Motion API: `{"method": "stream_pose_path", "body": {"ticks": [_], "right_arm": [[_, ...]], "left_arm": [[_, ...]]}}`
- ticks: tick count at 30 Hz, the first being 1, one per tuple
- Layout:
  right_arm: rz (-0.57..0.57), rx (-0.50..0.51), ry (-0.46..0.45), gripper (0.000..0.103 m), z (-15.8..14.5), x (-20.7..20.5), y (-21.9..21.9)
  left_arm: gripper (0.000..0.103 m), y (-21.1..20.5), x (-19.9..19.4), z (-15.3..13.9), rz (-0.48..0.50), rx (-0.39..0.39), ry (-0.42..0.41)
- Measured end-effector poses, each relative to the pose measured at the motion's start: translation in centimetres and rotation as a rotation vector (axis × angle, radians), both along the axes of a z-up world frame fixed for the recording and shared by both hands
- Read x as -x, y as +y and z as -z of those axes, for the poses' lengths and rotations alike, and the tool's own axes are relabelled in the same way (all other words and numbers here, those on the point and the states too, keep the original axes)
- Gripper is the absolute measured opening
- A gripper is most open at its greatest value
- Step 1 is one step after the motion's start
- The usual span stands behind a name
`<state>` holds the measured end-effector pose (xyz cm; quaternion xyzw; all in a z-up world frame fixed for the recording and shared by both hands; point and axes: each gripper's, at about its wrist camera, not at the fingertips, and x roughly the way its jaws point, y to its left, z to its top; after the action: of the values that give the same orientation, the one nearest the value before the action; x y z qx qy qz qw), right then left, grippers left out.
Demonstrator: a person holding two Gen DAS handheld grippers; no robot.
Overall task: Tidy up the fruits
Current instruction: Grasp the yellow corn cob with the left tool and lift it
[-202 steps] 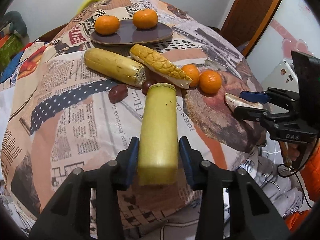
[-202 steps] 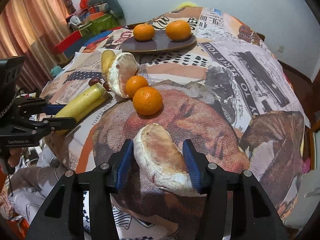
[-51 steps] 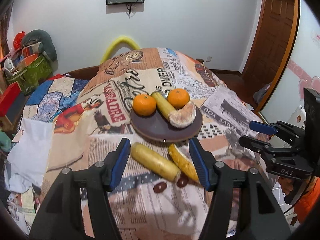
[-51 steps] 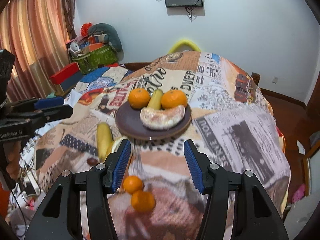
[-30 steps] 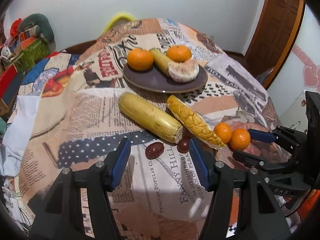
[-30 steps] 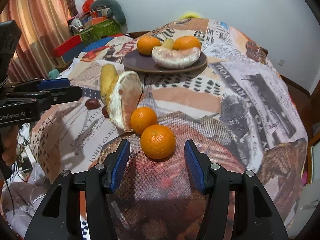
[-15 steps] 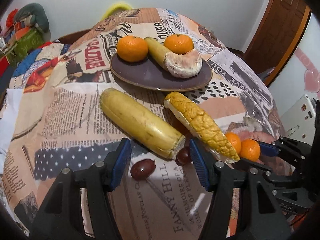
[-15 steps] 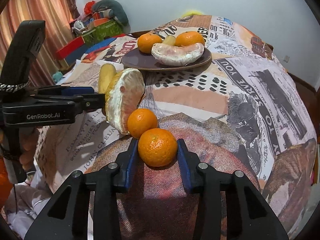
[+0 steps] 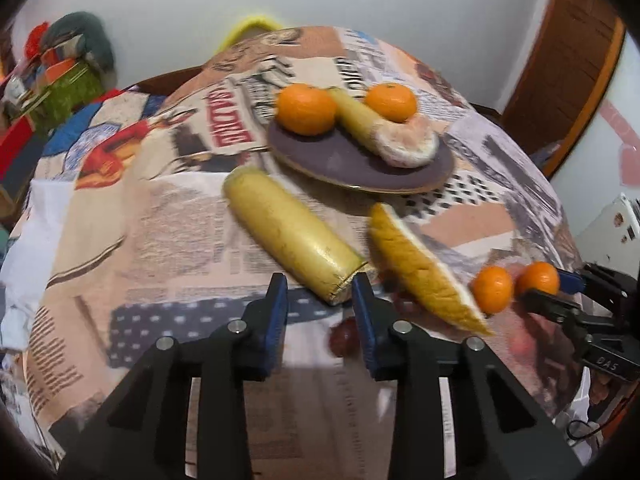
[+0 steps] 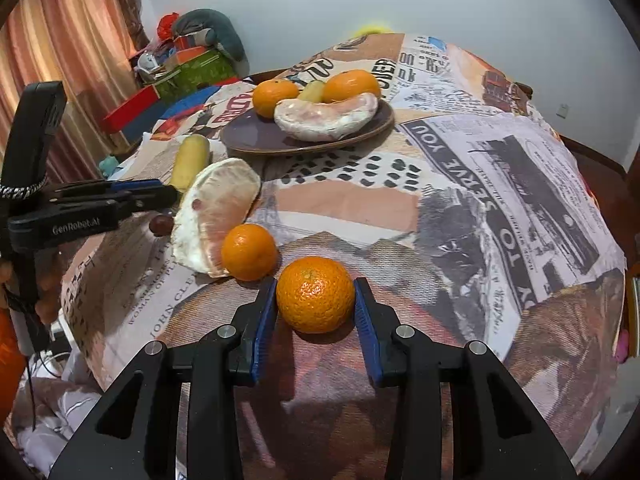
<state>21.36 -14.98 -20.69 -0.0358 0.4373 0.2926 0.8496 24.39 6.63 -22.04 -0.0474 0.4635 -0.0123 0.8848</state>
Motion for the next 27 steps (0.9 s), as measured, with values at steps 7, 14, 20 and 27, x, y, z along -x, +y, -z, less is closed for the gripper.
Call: {"method": "stream_pose_path", "body": {"ticks": [7, 14, 20, 27], "right_arm": [[0.013, 0.002, -0.004, 0.035, -0.2, 0.1, -0.6], [0.030, -0.002, -0.014, 0.035, -0.4, -0.6, -1.1], [0.038, -0.010, -0.027, 0.035, -0.7, -1.4, -1.5], [0.033, -0.007, -0.037, 0.035, -0.4, -2.1, -1.5]], "left_arm": [[0.024, 3.7, 0.0, 0.1, -0.090, 0.052, 0.044], [0.043, 2.8, -2.1, -1.8, -0.101, 0.047, 0.000], [0.059, 2.3, -5.5, -1.5, -0.156, 0.031, 0.005], [0.052, 3.3, -8.2, 1.0, -0.217, 0.048, 0.059]]}}
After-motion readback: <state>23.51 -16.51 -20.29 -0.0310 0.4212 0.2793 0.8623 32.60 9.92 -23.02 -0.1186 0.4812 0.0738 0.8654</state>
